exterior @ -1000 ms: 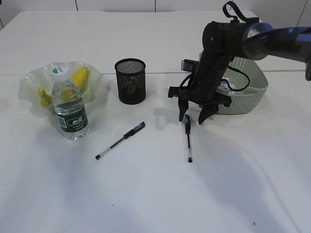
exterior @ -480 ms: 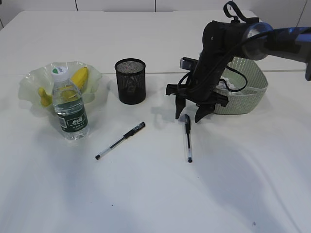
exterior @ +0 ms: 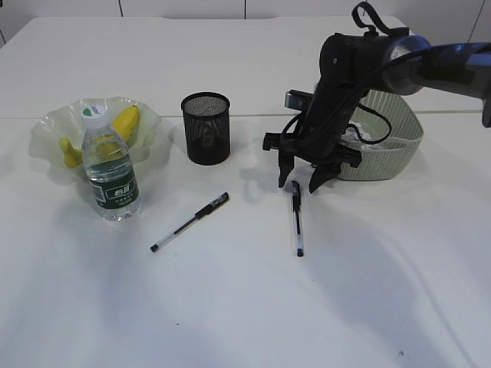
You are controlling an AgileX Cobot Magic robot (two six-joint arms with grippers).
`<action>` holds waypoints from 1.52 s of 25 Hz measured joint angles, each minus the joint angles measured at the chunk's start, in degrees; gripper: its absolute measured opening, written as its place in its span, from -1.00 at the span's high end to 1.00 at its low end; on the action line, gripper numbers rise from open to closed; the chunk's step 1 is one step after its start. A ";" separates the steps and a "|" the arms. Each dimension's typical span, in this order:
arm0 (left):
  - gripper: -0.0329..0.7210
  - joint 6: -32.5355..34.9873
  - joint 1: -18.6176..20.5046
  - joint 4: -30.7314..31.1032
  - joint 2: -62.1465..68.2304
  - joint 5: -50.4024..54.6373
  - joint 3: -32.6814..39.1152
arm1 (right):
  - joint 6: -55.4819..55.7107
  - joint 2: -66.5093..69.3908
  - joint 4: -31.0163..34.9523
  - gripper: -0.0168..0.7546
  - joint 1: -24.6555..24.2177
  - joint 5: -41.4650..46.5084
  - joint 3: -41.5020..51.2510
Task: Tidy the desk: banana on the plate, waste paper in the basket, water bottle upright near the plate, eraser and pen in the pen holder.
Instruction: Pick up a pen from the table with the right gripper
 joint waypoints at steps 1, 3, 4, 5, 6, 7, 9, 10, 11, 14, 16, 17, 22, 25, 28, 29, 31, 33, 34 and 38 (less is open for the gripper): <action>0.40 0.00 0.00 0.00 0.00 0.00 0.00 | 0.13 0.00 -0.14 -0.15 0.00 -0.11 0.00; 0.40 0.00 0.00 0.00 0.00 0.00 0.00 | 0.27 0.00 -0.39 -0.15 0.00 -0.11 0.00; 0.40 0.00 0.00 0.00 0.00 0.00 0.00 | 0.39 0.00 -0.51 -0.15 0.00 -0.18 0.00; 0.40 0.00 0.00 0.00 0.00 0.00 0.00 | 0.39 0.00 -0.64 -0.15 0.00 -0.18 0.00; 0.40 0.00 0.00 0.00 0.00 0.00 0.00 | 0.39 0.00 -0.63 -0.15 0.00 -0.18 0.00; 0.40 0.00 0.00 0.00 0.00 0.00 0.00 | 0.39 0.00 -0.63 -0.15 0.00 -0.18 0.00; 0.40 0.00 0.00 0.00 0.00 0.00 0.00 | 0.51 0.00 -0.70 -0.15 0.00 -0.18 0.00; 0.40 0.00 0.00 0.00 0.00 0.00 0.00 | 0.61 0.00 -0.87 -0.15 0.00 -0.18 0.00; 0.40 0.00 0.00 0.00 0.00 0.00 0.00 | 0.58 0.00 -1.15 -0.15 0.00 -0.18 0.00; 0.40 0.00 0.00 0.00 0.00 0.00 0.00 | 1.02 0.00 -1.90 -0.15 0.00 -0.24 0.00; 0.40 0.00 0.00 0.00 0.00 0.00 0.00 | 1.05 0.00 -2.01 -0.15 0.00 -0.45 0.00; 0.40 0.00 0.00 0.00 0.00 0.00 0.00 | 1.14 0.00 -2.09 -0.15 0.00 -0.54 0.00; 0.40 0.00 0.00 0.00 0.00 0.00 0.00 | 1.26 0.00 -2.36 -0.15 0.00 -1.19 0.00; 0.40 0.00 0.00 0.00 0.00 0.00 0.00 | 1.39 0.00 -2.55 -0.15 0.00 -1.63 0.00; 0.40 0.00 0.00 0.00 0.00 0.00 0.00 | 1.43 0.00 -2.55 -0.15 0.00 -1.87 0.00; 0.40 0.00 0.00 0.00 0.00 0.00 0.00 | 1.52 0.00 -2.55 -0.15 0.00 -1.89 0.00; 0.40 0.00 0.00 0.00 0.00 0.00 0.00 | 1.52 0.00 -2.64 -0.15 0.00 -1.99 0.00; 0.40 0.00 0.00 0.00 0.00 0.00 0.00 | 1.56 0.00 -2.93 -0.15 0.00 -1.99 0.00; 0.40 0.00 0.00 0.00 0.00 0.00 0.00 | 1.66 0.00 -3.07 -0.15 0.00 -1.99 0.00; 0.40 0.00 0.00 0.00 0.00 0.00 0.00 | 1.93 0.00 -3.19 -0.15 0.00 -2.21 0.00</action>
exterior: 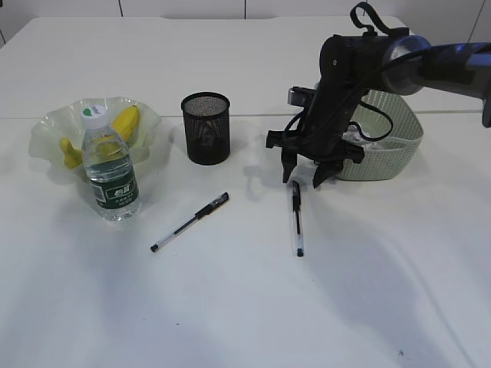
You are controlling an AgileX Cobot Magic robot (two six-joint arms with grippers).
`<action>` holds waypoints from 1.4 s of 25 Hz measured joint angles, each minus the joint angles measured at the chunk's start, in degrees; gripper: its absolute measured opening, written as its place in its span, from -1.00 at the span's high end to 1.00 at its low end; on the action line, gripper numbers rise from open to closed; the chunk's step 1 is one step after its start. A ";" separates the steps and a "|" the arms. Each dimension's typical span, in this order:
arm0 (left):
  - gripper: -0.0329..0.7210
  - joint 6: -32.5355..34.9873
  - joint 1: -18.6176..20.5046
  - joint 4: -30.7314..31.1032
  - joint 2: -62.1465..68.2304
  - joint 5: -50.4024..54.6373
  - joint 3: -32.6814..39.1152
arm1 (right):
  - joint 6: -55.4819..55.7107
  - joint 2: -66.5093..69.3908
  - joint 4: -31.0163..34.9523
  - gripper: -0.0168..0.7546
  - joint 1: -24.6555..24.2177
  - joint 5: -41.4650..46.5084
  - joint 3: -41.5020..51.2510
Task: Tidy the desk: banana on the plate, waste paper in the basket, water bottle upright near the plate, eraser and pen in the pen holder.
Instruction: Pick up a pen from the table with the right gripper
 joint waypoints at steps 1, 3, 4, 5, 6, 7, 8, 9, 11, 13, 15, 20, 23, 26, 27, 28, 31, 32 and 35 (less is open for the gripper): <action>0.40 0.00 0.00 0.00 0.00 0.00 0.00 | 0.00 0.00 -0.10 -0.15 0.00 -0.11 0.00; 0.40 0.00 0.00 0.00 0.00 0.00 0.00 | 0.22 0.00 -0.10 -0.15 0.00 -0.47 0.00; 0.40 0.00 0.00 0.00 0.00 0.00 0.00 | 0.34 0.00 -0.10 -0.15 0.00 -0.74 0.00; 0.40 0.00 0.00 0.00 0.00 0.00 0.00 | 0.34 0.00 -0.10 -0.15 0.00 -1.04 0.00; 0.40 0.00 0.00 0.00 0.00 0.00 0.00 | 0.42 0.00 -0.10 -0.15 0.00 -1.13 0.00; 0.40 0.00 0.00 0.00 0.00 0.00 0.00 | 0.42 0.00 -0.10 -0.15 0.00 -1.26 0.00; 0.40 0.00 0.00 0.00 0.00 0.00 0.00 | 0.48 0.00 -0.10 -0.15 0.00 -1.26 0.00; 0.40 0.00 0.00 0.00 0.00 0.00 0.00 | 0.57 0.00 -0.24 -0.15 0.00 -1.38 0.00; 0.40 0.00 0.00 0.00 0.00 0.00 0.00 | 0.57 0.00 -0.22 -0.15 0.00 -1.46 0.00; 0.40 0.00 0.00 0.00 0.00 0.00 0.00 | 0.61 0.00 -0.22 -0.15 0.00 -1.57 0.00; 0.40 0.00 0.00 0.00 0.00 0.00 0.00 | 0.61 0.00 -0.22 -0.15 0.00 -1.75 0.00; 0.40 0.00 0.00 0.00 0.00 0.00 0.00 | 0.70 0.00 -0.31 -0.15 0.00 -2.72 0.00; 0.40 0.00 0.00 0.00 0.00 0.00 0.00 | 0.74 0.00 -0.78 -0.15 0.00 -2.79 0.00; 0.40 0.00 0.00 0.00 0.00 0.00 0.00 | 0.74 0.00 -0.96 -0.15 0.00 -2.89 0.00; 0.40 0.00 0.00 0.00 0.00 0.00 0.00 | 0.74 0.00 -0.96 -0.15 0.00 -2.93 0.00; 0.40 0.00 0.00 0.00 0.00 0.00 0.00 | 0.84 0.00 -1.05 -0.15 0.00 -2.93 0.00; 0.40 0.00 0.00 0.00 0.00 0.00 0.00 | 0.84 0.25 -1.19 -0.15 0.00 -2.93 0.00; 0.40 0.00 0.00 0.00 0.00 0.00 0.00 | 0.84 0.73 -1.19 -0.15 0.00 -2.93 0.00; 0.39 0.00 0.00 0.06 0.00 0.00 0.00 | 0.84 1.70 -0.65 -0.15 0.00 -2.72 0.00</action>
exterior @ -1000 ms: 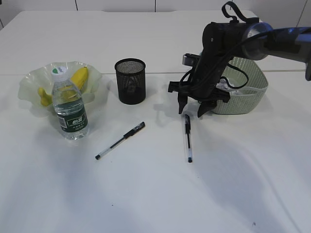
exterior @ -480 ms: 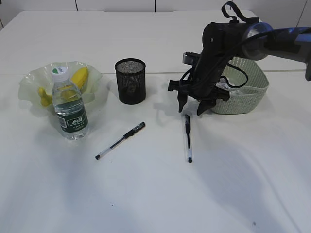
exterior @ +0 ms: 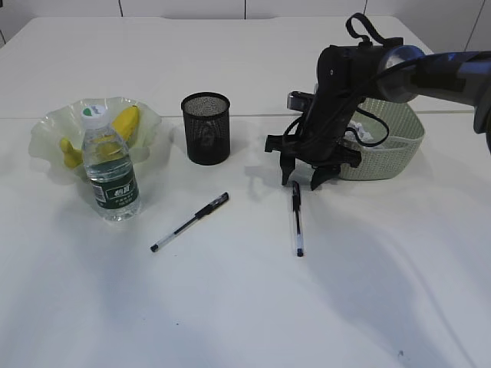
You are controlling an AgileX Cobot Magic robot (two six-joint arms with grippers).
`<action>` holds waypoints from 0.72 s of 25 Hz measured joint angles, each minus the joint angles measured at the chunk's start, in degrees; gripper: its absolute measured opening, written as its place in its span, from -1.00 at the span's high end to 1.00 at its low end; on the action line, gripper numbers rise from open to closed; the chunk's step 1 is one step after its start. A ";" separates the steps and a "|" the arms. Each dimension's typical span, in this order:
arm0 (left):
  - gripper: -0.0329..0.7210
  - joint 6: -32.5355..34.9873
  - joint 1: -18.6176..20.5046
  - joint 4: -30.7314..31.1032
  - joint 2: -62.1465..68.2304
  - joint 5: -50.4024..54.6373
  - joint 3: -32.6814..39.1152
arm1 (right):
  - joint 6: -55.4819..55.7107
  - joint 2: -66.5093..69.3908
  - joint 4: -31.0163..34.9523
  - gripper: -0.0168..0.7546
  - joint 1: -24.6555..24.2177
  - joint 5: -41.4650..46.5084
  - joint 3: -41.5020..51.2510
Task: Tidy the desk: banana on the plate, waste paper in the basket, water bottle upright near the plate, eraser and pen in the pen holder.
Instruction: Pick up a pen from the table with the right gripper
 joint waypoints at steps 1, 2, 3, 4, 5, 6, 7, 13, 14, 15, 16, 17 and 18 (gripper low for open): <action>0.39 0.00 0.00 0.15 0.00 0.00 0.00 | 0.00 0.00 0.27 -0.15 0.00 0.01 0.00; 0.40 0.00 0.00 0.30 0.00 0.00 0.00 | -0.13 0.00 0.41 -0.15 0.00 0.01 -0.28; 0.39 0.00 0.00 0.55 0.00 0.00 0.00 | -0.25 0.13 0.41 -0.15 0.00 0.01 -0.69; 0.39 0.00 0.00 0.83 0.00 0.00 0.00 | -0.39 0.36 0.41 -0.14 0.00 0.25 -1.45; 0.39 0.00 0.00 1.11 0.00 0.00 0.00 | -0.52 0.39 0.41 -0.14 0.00 0.36 -2.02; 0.39 0.00 0.00 1.36 0.00 0.00 0.00 | -0.61 0.49 0.41 -0.12 0.00 0.36 -2.69; 0.39 0.00 0.00 1.36 0.00 0.00 0.00 | -0.61 0.49 0.41 -0.12 0.00 0.36 -3.07; 0.39 0.00 0.00 1.54 0.00 0.00 0.00 | -0.71 0.61 0.30 -0.10 0.00 0.61 -3.46; 0.39 0.00 0.00 1.54 0.00 0.00 0.00 | -0.65 0.65 0.30 -0.10 0.00 0.70 -3.46; 0.39 0.00 0.00 1.61 0.00 0.00 0.00 | -0.65 0.75 0.30 -0.10 0.00 0.98 -3.46; 0.39 0.00 0.00 1.61 0.00 0.00 0.00 | -0.65 0.88 0.20 -0.10 0.00 1.37 -3.46; 0.39 0.00 0.00 1.61 0.00 0.00 0.00 | -0.65 0.92 0.20 -0.10 0.00 1.64 -3.46; 0.39 0.00 0.00 1.61 0.00 0.00 0.00 | -0.65 0.92 0.20 -0.10 0.00 1.77 -3.46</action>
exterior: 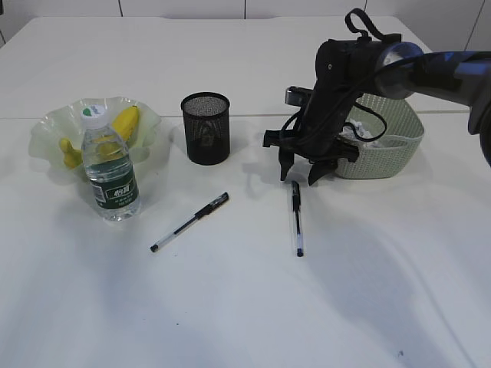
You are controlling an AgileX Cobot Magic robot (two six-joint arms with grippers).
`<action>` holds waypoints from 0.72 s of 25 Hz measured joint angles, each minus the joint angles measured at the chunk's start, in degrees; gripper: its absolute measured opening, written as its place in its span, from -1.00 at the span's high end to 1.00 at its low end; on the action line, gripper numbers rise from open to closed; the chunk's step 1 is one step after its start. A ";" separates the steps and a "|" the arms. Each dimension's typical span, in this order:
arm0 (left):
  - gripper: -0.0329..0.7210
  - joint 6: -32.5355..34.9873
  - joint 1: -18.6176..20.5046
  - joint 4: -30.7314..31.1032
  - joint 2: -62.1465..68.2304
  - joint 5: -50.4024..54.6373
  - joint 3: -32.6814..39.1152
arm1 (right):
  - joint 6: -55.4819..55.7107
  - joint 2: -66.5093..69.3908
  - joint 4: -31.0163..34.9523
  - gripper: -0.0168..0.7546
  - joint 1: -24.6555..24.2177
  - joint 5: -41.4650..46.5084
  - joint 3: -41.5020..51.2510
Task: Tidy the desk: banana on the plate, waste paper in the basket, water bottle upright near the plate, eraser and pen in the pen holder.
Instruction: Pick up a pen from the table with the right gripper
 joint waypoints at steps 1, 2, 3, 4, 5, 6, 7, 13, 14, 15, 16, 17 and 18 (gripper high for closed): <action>0.39 0.00 0.00 0.00 0.00 0.00 0.00 | 0.00 0.00 0.00 -0.10 0.00 0.12 0.00; 0.39 0.00 0.00 0.00 0.00 0.00 0.00 | 0.00 0.00 0.00 -0.10 0.00 0.12 0.00; 0.39 0.00 0.00 0.00 0.00 0.00 0.00 | 0.00 0.00 0.00 -0.10 0.00 0.21 0.00; 0.39 0.00 0.00 0.00 0.00 0.00 0.00 | 0.00 0.00 0.00 -0.10 0.00 0.35 0.00; 0.39 0.00 0.00 0.00 0.00 0.00 0.00 | 0.00 0.00 0.00 -0.10 0.00 0.62 0.00; 0.39 0.00 0.00 0.00 0.00 0.00 0.00 | 0.00 0.00 0.00 -0.10 0.00 0.91 0.00; 0.39 0.00 0.00 0.00 0.00 0.00 0.00 | 0.00 0.00 0.00 -0.10 0.00 1.37 0.00; 0.39 0.00 0.00 0.00 0.00 0.00 0.00 | 0.00 0.00 0.00 -0.10 0.00 3.85 0.00; 0.39 0.00 0.00 0.00 0.00 0.00 0.00 | 0.00 0.00 0.00 -0.10 0.00 4.34 0.00; 0.39 0.00 0.00 0.00 0.00 0.00 0.00 | 0.00 0.00 0.00 -0.10 0.00 4.82 0.00; 0.39 0.00 0.00 0.00 0.00 0.00 0.00 | 0.00 0.00 0.00 -0.10 0.00 5.32 0.00; 0.39 0.00 0.00 0.00 0.00 0.00 0.00 | 0.00 0.00 0.00 -0.10 0.00 5.55 0.00; 0.39 0.00 0.00 0.00 0.00 0.00 0.00 | 0.00 0.00 0.00 -0.10 0.11 6.01 0.00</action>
